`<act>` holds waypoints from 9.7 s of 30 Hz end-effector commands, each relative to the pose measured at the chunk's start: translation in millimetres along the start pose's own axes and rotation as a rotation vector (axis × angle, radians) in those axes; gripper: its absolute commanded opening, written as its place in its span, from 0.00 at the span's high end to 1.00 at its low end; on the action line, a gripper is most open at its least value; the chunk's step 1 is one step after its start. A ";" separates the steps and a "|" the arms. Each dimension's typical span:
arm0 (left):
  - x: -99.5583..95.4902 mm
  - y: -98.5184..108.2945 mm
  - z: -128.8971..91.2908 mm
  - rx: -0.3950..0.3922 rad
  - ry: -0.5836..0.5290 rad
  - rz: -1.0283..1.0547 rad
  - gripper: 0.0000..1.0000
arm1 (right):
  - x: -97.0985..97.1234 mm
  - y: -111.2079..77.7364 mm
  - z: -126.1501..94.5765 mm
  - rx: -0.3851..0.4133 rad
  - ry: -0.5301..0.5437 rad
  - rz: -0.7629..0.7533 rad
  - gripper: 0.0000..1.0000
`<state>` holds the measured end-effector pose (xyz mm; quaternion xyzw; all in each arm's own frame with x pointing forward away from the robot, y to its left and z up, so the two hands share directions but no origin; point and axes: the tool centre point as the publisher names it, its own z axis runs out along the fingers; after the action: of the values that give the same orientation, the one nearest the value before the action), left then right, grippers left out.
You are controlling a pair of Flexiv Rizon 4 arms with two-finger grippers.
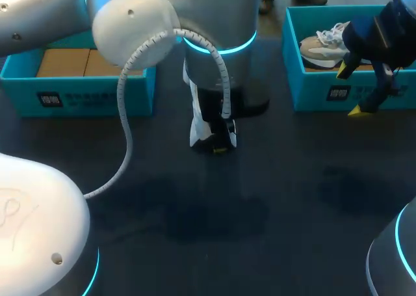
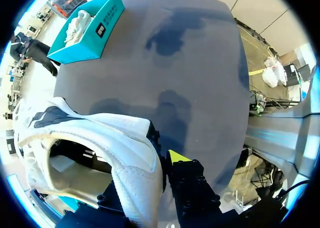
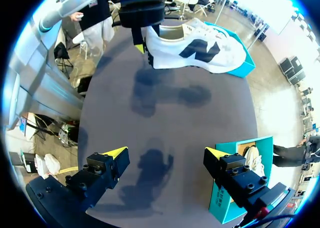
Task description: Take the shoe out of the shoebox, open the shoe tongue, remove and reinsert the insole, then place the shoe into the shoebox
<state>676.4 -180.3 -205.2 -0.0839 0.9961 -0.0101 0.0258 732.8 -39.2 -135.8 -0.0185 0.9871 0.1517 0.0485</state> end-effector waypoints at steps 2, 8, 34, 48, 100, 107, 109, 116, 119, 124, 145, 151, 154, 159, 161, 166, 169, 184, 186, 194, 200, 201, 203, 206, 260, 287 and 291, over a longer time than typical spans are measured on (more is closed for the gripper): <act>-0.1 4.6 -1.1 0.009 -0.001 0.001 1.00 | -1.9 1.1 1.0 0.003 0.003 0.001 0.00; -0.1 4.6 -1.1 0.009 -0.001 0.001 1.00 | -1.9 1.1 1.0 0.003 0.003 0.001 0.00; -101.8 124.0 -19.7 0.043 0.191 0.308 1.00 | -1.9 1.1 1.0 0.003 0.003 0.001 0.00; -139.3 197.1 -32.2 0.029 0.171 0.432 1.00 | -1.9 1.1 1.0 0.003 0.003 0.001 0.00; -270.9 329.1 -19.9 -0.069 0.144 0.316 1.00 | -1.9 1.1 1.0 0.003 0.003 0.001 0.00; -299.0 363.6 -22.6 -0.023 0.100 0.257 1.00 | -1.9 1.1 1.0 0.003 0.003 0.001 0.00; -307.3 374.2 -22.2 -0.017 0.098 0.247 1.00 | -1.9 1.1 1.0 0.003 0.003 0.001 0.00; -330.8 403.6 -15.8 -0.019 0.075 0.224 1.00 | -1.9 1.1 1.0 0.003 0.003 0.001 0.00; -341.9 414.2 -8.6 -0.045 0.060 0.226 1.00 | -1.9 1.1 1.0 0.003 0.003 0.001 0.00; -359.4 428.1 -6.4 -0.045 0.055 0.202 1.00 | -1.9 1.1 1.0 0.003 0.003 0.001 0.00; -397.7 437.8 8.9 -0.051 0.066 0.160 1.00 | -1.9 1.1 1.0 0.003 0.003 0.001 0.00; -395.4 431.4 8.1 -0.058 0.085 0.319 1.00 | -1.9 1.1 1.0 0.003 0.003 0.001 0.00; -396.8 428.0 3.8 -0.121 0.078 0.584 1.00 | -1.9 1.1 1.0 0.003 0.003 0.001 0.00; -396.5 441.3 -7.0 -0.169 0.008 1.108 1.00 | -1.9 1.1 1.0 0.003 0.003 0.001 0.00; -401.0 445.6 -6.4 -0.204 -0.017 1.212 1.00 | -1.9 1.1 1.0 0.003 0.003 0.001 0.00; -429.3 466.1 -9.5 -0.130 0.008 1.660 1.00 | -1.9 1.1 1.0 0.003 0.003 0.001 0.00; -431.7 468.3 -9.5 -0.122 0.001 1.713 1.00 | -1.9 1.1 1.0 0.003 0.003 0.001 0.00; -431.7 468.3 -9.5 -0.122 0.001 1.713 1.00 | -1.9 1.1 1.0 0.003 0.003 0.001 0.00; -431.7 468.3 -9.5 -0.122 0.001 1.713 1.00 | -1.9 1.1 1.0 0.003 0.003 0.001 0.00; -432.9 467.2 -7.8 -0.123 -0.012 1.690 1.00 | -1.9 1.1 1.0 0.003 0.003 0.001 0.00; -435.3 458.5 -2.1 -0.128 -0.021 1.658 1.00 | -1.9 1.1 1.0 0.003 0.003 0.001 0.00; -435.7 456.9 -0.1 -0.123 -0.014 1.658 1.00 | -1.9 1.1 1.0 0.003 0.003 0.001 0.00; -435.5 453.2 3.2 -0.113 -0.004 1.661 1.00 | -1.9 1.1 1.0 0.003 0.003 0.001 0.00; -435.8 448.1 7.8 -0.107 0.000 1.652 1.00 | -1.9 1.1 1.0 0.003 0.003 0.001 0.00; -441.4 422.8 113.0 -0.057 0.076 1.542 1.00 | -1.9 1.1 1.0 0.003 0.003 0.001 0.00; -439.8 411.4 178.5 -0.108 0.124 1.587 1.00 | -1.9 1.1 1.0 0.003 0.003 0.001 0.00; -438.5 408.8 187.1 -0.106 0.136 1.597 1.00 | -1.9 1.1 1.0 0.003 0.003 0.001 0.00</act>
<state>1045.5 294.5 -375.1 0.6530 0.7544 0.0556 -0.0363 732.9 -39.1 -135.8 -0.0185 0.9871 0.1516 0.0484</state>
